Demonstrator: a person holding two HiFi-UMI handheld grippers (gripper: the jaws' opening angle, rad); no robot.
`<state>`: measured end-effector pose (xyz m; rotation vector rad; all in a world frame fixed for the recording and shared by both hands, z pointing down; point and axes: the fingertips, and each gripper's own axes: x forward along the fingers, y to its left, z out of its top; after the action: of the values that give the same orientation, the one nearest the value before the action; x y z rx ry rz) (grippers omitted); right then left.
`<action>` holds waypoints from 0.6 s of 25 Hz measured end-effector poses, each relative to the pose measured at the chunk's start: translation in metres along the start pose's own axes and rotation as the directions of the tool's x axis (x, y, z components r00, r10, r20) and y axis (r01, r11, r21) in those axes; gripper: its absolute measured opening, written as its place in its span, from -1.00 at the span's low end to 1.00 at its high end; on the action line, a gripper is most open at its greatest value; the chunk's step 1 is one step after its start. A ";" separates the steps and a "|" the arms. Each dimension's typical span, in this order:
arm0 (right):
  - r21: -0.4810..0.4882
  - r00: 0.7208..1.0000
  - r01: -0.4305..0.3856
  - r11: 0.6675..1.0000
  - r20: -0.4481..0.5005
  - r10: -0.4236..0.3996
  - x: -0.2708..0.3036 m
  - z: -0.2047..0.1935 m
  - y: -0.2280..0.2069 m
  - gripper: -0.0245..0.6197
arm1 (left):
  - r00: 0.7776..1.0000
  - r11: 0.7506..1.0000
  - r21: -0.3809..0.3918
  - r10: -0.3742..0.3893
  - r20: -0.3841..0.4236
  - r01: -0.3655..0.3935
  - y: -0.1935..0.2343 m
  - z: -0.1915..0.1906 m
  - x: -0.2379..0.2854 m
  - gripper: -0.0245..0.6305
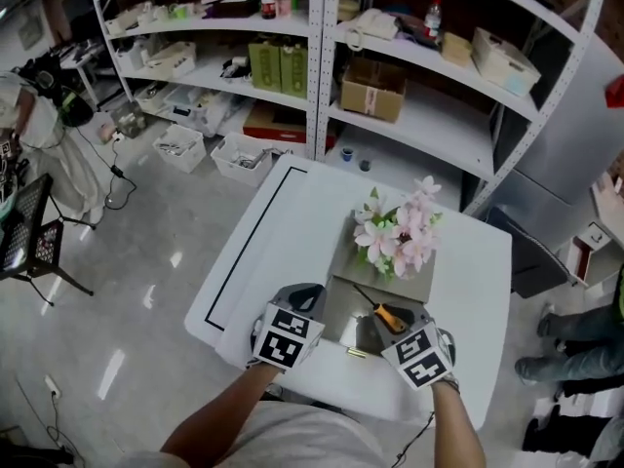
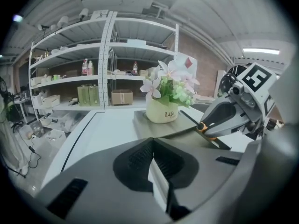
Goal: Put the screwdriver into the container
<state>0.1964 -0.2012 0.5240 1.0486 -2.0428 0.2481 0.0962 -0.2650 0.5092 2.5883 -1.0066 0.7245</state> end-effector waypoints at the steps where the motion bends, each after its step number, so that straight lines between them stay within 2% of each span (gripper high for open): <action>1: -0.019 1.000 -0.016 1.000 -0.020 0.015 0.005 -0.003 0.000 -0.68 | 1.000 1.000 -0.002 0.009 -0.002 -0.009 0.001 -0.001 0.000 -0.91; 7: -0.096 0.989 -0.108 0.989 -0.116 0.097 0.021 -0.012 0.005 -0.68 | 0.998 0.997 -0.039 0.065 -0.017 -0.066 0.007 -0.012 -0.002 -0.91; 15: -0.186 0.960 -0.196 0.963 -0.235 0.151 0.038 -0.025 0.014 -0.68 | 0.992 0.990 -0.075 0.120 -0.029 -0.122 0.011 -0.023 -0.008 -0.91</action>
<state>0.1875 -0.2026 0.5708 0.6824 -1.9146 0.2245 0.0753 -0.2587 0.5247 2.4652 -1.1685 0.7296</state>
